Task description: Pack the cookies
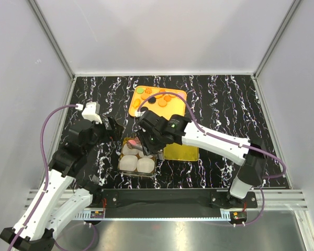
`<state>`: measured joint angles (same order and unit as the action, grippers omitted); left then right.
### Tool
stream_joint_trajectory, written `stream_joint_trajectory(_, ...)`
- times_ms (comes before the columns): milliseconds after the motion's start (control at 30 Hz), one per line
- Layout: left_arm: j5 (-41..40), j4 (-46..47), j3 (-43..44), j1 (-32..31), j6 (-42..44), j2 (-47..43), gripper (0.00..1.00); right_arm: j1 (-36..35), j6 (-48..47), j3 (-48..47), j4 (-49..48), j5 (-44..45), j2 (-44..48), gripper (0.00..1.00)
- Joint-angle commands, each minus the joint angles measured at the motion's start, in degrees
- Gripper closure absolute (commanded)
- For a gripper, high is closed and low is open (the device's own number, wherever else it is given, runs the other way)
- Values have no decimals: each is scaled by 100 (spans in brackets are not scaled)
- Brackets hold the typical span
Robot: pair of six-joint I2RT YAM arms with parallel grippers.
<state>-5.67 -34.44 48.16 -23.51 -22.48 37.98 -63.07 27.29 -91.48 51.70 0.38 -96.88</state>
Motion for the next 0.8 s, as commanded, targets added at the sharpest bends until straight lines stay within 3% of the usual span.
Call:
stream_joint_trajectory(0,-110,156,53,30,-11,17,1,-65,84,42,-327,-29,-68,52)
stream_joint_trajectory(500,-92,148,53,30,-2,-10,1,-100,57,52,-415,-21,-358,47)
stream_joint_trajectory(767,-57,165,53,30,-2,-1,1,-100,-92,-247,-82,58,-77,46)
